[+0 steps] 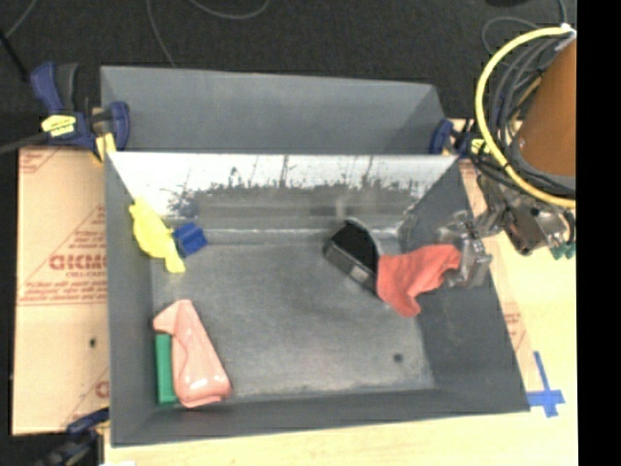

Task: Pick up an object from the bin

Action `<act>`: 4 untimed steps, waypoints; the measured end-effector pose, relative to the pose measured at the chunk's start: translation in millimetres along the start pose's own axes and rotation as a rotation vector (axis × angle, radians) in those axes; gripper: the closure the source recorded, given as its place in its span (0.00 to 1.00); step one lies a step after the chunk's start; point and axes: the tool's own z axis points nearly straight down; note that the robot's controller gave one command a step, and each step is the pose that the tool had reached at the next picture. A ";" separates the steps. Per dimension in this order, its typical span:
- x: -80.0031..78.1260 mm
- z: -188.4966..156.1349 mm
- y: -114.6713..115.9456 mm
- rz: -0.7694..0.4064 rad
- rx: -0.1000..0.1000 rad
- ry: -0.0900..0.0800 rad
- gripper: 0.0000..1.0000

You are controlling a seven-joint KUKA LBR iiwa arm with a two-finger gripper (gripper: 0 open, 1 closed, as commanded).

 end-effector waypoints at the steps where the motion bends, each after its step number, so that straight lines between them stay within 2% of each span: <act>1: -0.2 0.0 0.3 0.000 -0.001 0.000 1.00; 4: -0.3 0.0 0.6 0.002 -0.001 0.000 1.00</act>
Offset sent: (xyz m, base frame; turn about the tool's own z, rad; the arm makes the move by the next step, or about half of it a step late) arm 0.0000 0.0000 0.0000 0.0000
